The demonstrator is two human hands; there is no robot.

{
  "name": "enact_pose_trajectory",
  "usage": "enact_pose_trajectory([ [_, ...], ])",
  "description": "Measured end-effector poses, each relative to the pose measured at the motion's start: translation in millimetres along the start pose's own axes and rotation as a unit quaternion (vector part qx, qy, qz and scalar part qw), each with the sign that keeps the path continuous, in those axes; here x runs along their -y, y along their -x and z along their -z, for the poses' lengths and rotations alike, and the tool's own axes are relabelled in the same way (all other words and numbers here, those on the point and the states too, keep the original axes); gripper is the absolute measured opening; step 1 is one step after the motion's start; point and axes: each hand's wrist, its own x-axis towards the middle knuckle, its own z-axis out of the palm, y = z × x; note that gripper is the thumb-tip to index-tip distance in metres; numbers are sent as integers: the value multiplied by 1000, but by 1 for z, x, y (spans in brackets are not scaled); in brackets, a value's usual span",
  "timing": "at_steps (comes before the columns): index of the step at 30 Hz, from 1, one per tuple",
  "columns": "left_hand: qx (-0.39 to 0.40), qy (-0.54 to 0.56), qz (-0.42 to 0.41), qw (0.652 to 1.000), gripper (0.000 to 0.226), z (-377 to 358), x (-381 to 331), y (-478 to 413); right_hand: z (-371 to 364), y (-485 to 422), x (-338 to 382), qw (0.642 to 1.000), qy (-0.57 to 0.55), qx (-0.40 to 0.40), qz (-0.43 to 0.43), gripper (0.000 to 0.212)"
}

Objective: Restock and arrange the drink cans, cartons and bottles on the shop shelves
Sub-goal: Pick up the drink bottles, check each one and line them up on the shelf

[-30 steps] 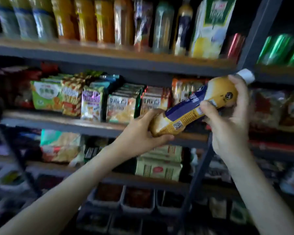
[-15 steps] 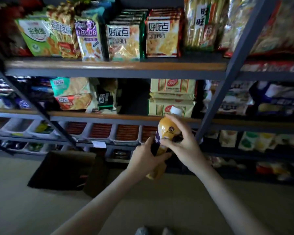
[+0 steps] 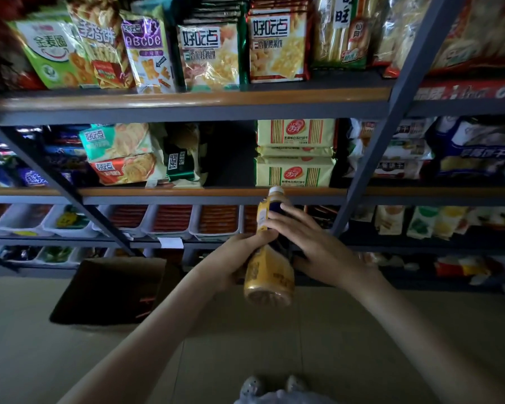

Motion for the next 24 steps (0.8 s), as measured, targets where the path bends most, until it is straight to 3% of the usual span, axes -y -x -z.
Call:
enact_pose_trajectory([
  [2, 23, -22, -13, 999, 58, -1, -4, 3, -2, -3, 0, 999, 15, -40, 32, 63],
  [4, 32, -45, -26, 998, 51, -1, -8, 6, -5, -5, -2, 998, 10, -51, 37, 58],
  [7, 37, -99, -51, 993, 68, 7, -12, 10, -10, -5, 0, 995, -64, -82, 11, 58],
  [13, -28, -151, -169, 974, 34, 25, -20, 14, -6, -11, 14, 931, -245, -135, -236, 50],
  [14, -40, -203, -212, 955, 26, 29, -17, 12, -6, -12, 14, 914, -272, -137, -267, 44],
  [16, -30, -286, -261, 921, 34, 31, -11, 10, -5, -15, 16, 869, -360, -155, -303, 31],
  [20, 39, -300, -207, 930, 74, 23, 0, 12, -4, -21, 28, 732, -568, -203, -316, 31],
  [22, 3, -288, -215, 933, 80, 18, 3, 11, -4, -25, 29, 655, -652, -215, -315, 43],
  [24, -73, -245, -255, 932, 64, 15, 2, 9, -3, -27, 28, 631, -680, -219, -303, 47],
])
